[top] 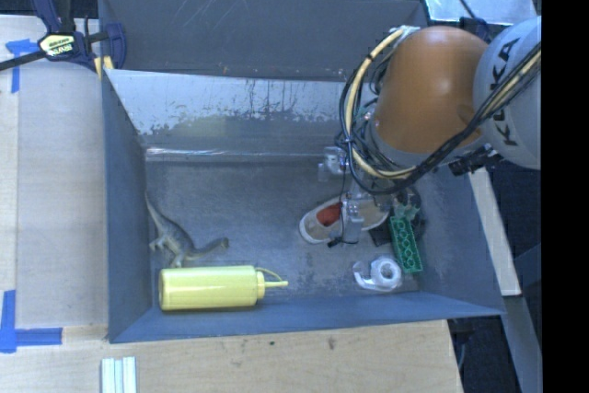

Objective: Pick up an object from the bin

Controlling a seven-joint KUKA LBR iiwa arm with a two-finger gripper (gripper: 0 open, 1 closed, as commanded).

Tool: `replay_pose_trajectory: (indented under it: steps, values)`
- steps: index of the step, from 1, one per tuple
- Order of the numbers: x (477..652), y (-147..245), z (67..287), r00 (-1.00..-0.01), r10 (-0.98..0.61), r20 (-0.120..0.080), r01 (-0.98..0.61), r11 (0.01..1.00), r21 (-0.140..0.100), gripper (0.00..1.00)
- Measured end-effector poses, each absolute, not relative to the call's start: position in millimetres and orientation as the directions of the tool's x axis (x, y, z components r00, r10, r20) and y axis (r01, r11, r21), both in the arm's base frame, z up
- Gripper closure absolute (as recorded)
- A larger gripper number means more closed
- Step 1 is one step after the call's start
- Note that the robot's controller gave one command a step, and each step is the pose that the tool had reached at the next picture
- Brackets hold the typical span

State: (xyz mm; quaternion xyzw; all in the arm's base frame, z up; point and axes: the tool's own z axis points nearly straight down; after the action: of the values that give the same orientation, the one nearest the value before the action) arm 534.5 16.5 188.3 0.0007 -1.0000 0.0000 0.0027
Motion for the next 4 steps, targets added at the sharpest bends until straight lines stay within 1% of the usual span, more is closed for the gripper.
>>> replay_pose_trajectory:
  steps: [1,2,3,4]
  values:
    - [536.1,16.4,193.0,-1.000,-0.001,-0.003,-0.001,1.000,0.000,0.00]
    - [572.1,-21.8,143.5,-0.981,-0.193,-0.010,-0.193,0.981,-0.002,0.00]
    - [577.6,-36.4,116.2,-0.985,-0.175,0.001,-0.175,0.985,0.000,0.00]
    - [583.2,-23.7,121.3,-0.975,-0.221,-0.005,-0.221,0.975,-0.001,0.00]
